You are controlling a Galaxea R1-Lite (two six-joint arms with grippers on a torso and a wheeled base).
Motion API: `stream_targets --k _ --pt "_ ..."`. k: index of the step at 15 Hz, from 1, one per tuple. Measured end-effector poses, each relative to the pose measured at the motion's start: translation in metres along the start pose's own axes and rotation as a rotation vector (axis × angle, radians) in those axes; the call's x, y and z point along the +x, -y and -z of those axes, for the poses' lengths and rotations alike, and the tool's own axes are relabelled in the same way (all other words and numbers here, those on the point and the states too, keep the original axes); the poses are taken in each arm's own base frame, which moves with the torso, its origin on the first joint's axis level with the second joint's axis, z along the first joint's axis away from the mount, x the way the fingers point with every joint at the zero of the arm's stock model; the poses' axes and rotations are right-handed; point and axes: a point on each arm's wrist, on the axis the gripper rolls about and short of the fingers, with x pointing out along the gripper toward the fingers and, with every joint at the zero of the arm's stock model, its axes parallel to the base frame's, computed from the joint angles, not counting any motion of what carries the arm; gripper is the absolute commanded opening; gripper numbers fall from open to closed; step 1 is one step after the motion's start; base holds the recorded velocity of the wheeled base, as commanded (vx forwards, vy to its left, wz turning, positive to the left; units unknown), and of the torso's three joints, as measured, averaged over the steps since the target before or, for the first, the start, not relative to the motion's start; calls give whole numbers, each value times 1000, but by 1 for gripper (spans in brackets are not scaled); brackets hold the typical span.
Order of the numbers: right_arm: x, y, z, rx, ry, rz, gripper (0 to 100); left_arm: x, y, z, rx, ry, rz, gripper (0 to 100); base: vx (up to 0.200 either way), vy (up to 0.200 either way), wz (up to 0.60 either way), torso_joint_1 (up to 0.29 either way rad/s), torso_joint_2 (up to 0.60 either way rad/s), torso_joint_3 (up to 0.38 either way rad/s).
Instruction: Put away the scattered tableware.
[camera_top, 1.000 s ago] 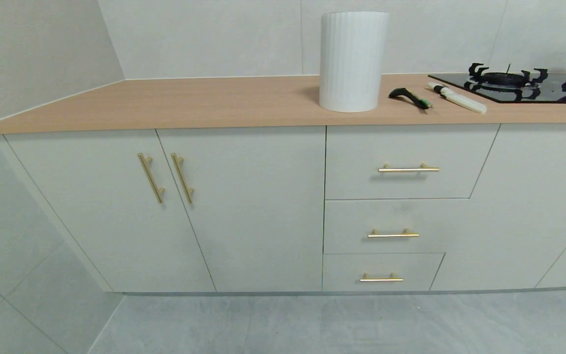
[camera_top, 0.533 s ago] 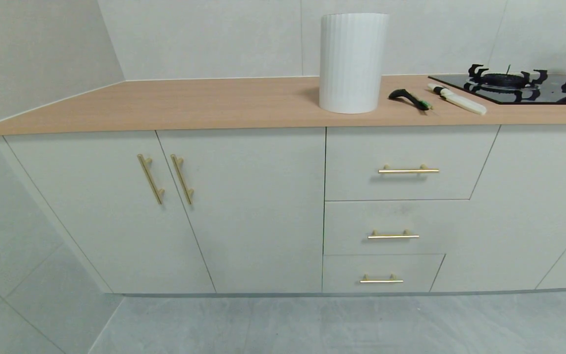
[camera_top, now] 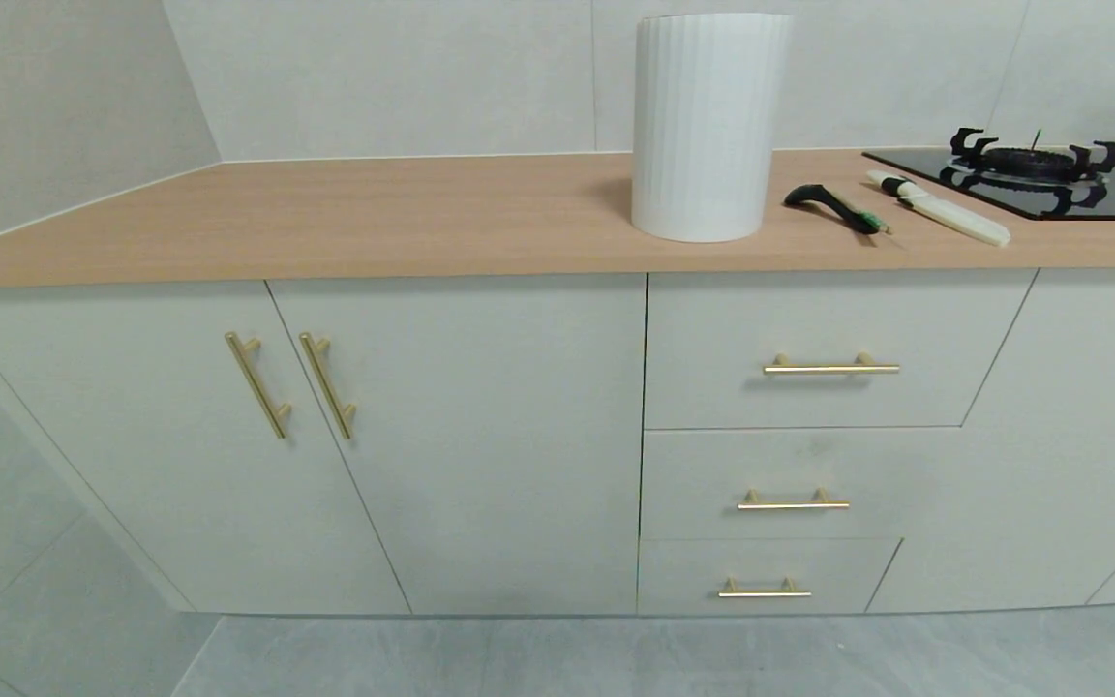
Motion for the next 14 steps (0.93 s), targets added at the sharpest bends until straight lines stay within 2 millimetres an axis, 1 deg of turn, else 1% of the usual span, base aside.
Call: stream_targets --k 8,10,12,14 --pt "0 0 0 -9 2 2 100 0 0 0 -10 0 -1 100 0 0 0 0 0 0" --pt "-1 0 -5 -5 15 -2 100 0 0 0 -10 0 -1 100 0 0 0 0 0 0" --pt "-7 0 -29 6 72 -23 100 0 0 0 -10 0 -1 100 0 0 0 0 0 0" --pt "-4 0 -46 10 54 -66 100 0 0 0 -10 0 -2 100 0 0 0 0 0 0"
